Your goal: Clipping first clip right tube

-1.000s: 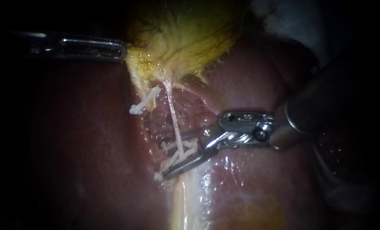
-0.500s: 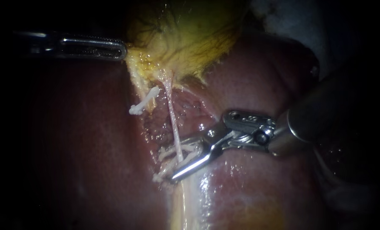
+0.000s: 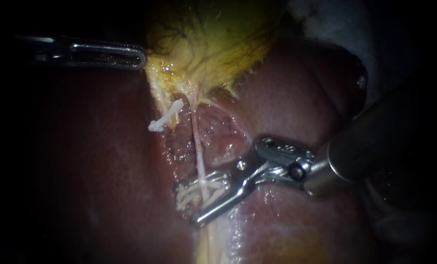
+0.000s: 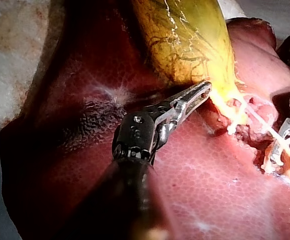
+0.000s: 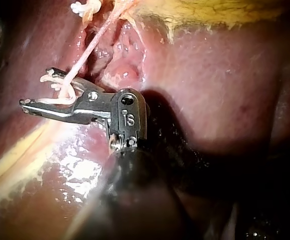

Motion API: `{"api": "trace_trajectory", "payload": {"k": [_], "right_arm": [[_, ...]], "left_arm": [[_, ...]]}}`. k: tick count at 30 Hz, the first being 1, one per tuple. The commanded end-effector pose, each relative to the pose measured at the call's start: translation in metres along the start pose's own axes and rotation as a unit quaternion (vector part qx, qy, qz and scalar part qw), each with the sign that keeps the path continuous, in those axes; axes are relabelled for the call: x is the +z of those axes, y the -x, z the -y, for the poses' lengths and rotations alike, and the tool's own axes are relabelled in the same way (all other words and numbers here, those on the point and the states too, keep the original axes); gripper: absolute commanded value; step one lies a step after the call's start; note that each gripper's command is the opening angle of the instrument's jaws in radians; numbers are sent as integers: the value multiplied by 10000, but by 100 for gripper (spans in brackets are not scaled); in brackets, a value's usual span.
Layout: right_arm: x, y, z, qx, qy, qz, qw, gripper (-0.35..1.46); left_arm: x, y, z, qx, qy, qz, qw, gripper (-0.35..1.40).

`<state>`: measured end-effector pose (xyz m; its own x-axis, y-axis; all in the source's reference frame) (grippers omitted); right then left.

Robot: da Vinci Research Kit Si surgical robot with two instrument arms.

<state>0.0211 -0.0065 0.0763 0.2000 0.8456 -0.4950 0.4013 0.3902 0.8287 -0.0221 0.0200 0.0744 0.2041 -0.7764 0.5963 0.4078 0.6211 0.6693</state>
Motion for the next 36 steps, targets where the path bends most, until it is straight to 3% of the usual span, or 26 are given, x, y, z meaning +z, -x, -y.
{"api": "trace_trajectory", "payload": {"k": [1, 5, 11, 21, 36], "right_arm": [[1, 0, 1, 8, 33, -1, 10000, 53], [4, 1, 5, 49, -32, 60, 10000, 47], [1, -1, -2, 81, 47, 10, 10000, 27], [-8, -3, -12, 201, 203, -62, 9996, -35], [-9, -2, -11, 227, 189, -42, 9996, -35]], "left_arm": [[0, 0, 0, -1, 1, -1, 10000, -35], [0, 0, 0, -1, 1, 0, 10000, -35], [0, 0, 0, -1, 1, 0, 10000, -35], [0, 0, 0, -1, 0, -1, 10000, -35], [0, 0, 0, -1, 1, 0, 10000, -35]]}}
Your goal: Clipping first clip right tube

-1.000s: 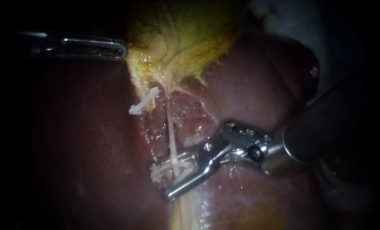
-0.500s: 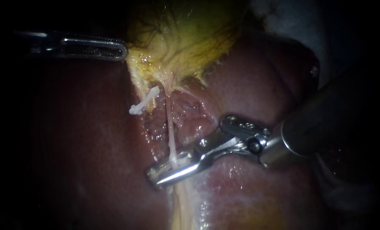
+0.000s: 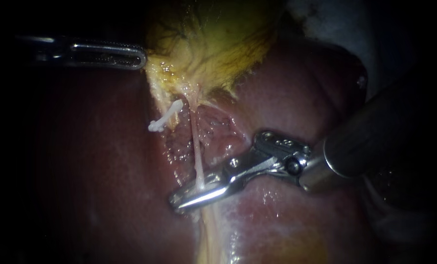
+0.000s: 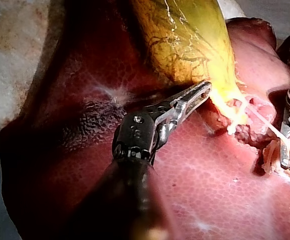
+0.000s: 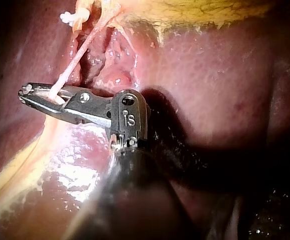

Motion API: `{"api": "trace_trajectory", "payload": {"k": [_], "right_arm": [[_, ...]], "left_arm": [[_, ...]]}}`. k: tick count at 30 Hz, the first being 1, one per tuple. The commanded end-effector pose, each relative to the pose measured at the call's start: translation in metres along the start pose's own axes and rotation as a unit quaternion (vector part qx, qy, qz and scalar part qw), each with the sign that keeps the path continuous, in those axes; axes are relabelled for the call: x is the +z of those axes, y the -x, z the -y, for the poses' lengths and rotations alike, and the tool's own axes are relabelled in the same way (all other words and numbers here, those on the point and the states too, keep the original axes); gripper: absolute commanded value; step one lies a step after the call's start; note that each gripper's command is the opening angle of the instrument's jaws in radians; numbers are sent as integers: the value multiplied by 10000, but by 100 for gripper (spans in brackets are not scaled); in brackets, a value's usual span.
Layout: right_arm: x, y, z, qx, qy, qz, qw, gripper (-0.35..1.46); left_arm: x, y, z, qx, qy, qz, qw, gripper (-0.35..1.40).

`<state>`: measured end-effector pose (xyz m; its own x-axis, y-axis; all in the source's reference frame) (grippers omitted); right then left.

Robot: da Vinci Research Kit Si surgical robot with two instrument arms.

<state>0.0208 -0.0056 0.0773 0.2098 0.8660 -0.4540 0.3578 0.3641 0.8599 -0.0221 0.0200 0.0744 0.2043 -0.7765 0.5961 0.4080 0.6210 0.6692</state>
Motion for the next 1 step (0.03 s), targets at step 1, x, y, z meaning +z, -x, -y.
{"api": "trace_trajectory", "payload": {"k": [1], "right_arm": [[0, 0, 0, -3, 1, 1, 10000, -35]], "left_arm": [[0, 0, 0, -1, 0, 1, 10000, -35]]}}
